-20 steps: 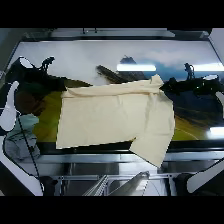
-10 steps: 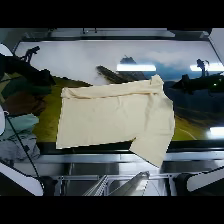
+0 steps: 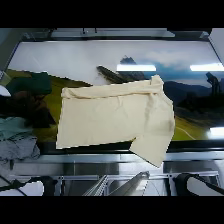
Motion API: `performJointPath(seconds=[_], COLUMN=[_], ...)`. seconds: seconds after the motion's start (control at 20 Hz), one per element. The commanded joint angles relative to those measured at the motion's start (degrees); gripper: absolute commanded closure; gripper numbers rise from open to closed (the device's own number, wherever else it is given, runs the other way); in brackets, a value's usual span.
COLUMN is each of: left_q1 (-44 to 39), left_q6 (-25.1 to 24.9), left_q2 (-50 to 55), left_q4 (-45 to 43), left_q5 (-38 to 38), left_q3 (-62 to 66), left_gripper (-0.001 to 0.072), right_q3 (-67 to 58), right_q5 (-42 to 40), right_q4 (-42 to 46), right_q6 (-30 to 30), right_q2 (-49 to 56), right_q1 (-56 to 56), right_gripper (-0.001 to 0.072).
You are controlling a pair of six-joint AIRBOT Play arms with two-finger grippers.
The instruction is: Fold the shirts.
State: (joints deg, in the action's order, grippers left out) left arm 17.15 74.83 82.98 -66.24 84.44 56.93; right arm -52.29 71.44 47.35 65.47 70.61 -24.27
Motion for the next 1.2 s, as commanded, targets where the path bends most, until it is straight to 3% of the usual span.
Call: performJointPath(seconds=[0.0,0.2,0.3,0.35,0.4,0.45,0.5,0.55,0.6,0.7,0.9,0.95,1.05,1.15], left_q1=[0.6,0.6,0.6,0.6,0.6,0.6,0.6,0.6,0.6,0.6,0.6,0.6,0.6,0.6], left_q6=[-1.9,-2.0,-5.0,-6.4,-6.6,-6.7,-6.9,-7.0,-8.1,-8.4,-8.4,-8.4,-8.3,-8.3], left_q2=[-4.9,-4.5,-4.5,-4.5,-4.5,-4.5,-4.5,-4.5,-4.6,-4.5,-4.6,-4.6,-4.6,-4.6], left_q4=[0.0,0.7,4.6,6.1,6.5,6.3,6.3,6.3,6.4,6.3,6.5,6.4,6.4,6.4], left_q5=[-8.1,-12.3,-12.1,-12.3,-12.9,-13.1,-13.1,-13.1,-13.3,-13.8,-14.1,-14.1,-13.9,-13.7], left_q3=[-15.0,-19.0,-19.4,-19.3,-19.3,-19.3,-19.3,-19.3,-19.3,-19.3,-19.3,-19.3,-19.3,-19.3], left_gripper=[0.0365,0.0364,0.0365,0.0365,0.0365,0.0366,0.0374,0.0551,0.0686,0.0685,0.0685,0.0685,0.0685,0.0685], right_q3=[10.2,11.0,11.0,11.0,11.0,11.0,11.0,11.0,11.2,13.2,24.2,26.4,29.6,30.9], right_q5=[-3.3,-0.3,0.7,0.9,1.0,1.0,1.0,1.0,1.4,2.8,-1.0,-3.3,-5.8,-6.4], right_q4=[0.9,0.9,0.9,0.9,0.9,0.9,1.1,2.2,4.3,8.9,9.0,9.1,9.0,9.0], right_q6=[0.5,0.6,0.6,1.1,1.6,2.0,3.3,5.1,6.8,11.4,11.9,11.9,11.7,10.8], right_q2=[-9.6,-11.3,-11.3,-11.3,-11.3,-11.3,-11.3,-11.3,-11.3,-11.3,-11.2,-11.0,-9.5,-7.3], right_q1=[0.1,0.1,0.1,0.1,0.0,0.0,-0.2,-0.5,-1.0,-3.4,-8.6,-8.5,-8.3,-8.3], right_gripper=[0.0694,0.0691,0.0684,0.059,0.0367,0.0324,0.0384,0.0441,0.0443,0.0442,0.0436,0.0419,0.027,0.0278])
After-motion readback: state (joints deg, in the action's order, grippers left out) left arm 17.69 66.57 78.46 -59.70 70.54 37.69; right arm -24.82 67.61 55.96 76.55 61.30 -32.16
